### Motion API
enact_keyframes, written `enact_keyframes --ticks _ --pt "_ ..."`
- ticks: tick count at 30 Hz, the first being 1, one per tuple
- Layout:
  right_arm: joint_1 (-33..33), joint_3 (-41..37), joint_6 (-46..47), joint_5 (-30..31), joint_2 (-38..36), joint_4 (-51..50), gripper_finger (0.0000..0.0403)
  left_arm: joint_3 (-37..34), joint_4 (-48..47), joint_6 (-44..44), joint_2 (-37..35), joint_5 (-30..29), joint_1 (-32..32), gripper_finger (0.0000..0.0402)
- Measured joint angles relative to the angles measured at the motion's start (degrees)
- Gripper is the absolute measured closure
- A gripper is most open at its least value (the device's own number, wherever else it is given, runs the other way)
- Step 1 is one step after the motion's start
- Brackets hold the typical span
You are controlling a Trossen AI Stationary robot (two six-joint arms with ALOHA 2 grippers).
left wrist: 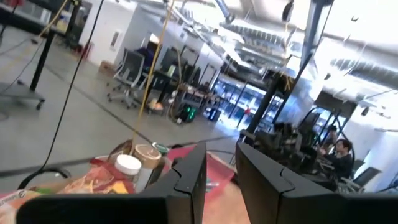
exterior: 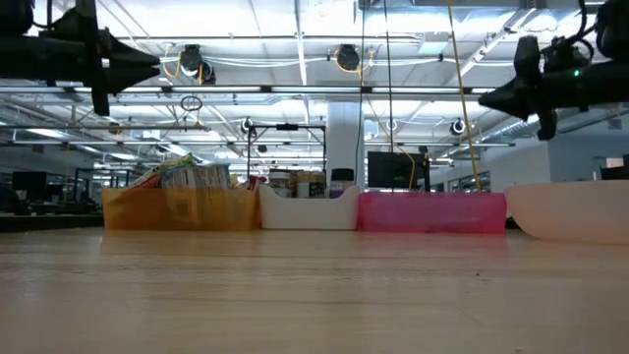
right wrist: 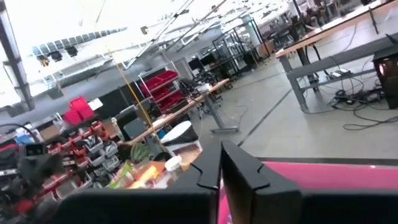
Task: Pick & Place Food Item
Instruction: Return to Home Position
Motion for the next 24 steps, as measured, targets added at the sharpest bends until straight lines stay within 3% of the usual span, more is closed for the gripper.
enact_keyframes --ticks 7,15,24 --pt "0.00 -4.36 -4.25 -0.04 1.34 2.06 0.0401 -7.66 14.61 0.76 0.00 0.16 1.25 0.0312" --pt "0.07 -6.47 -9.09 0.01 1.51 3.20 0.0402 -8.02 13.01 6.83 0.03 0.42 1.92 0.0312" --pt "0.07 -6.61 -9.07 0.03 2.25 -0.85 0.0402 -8.02 9.61 10.34 0.02 -4.52 1.92 0.0312"
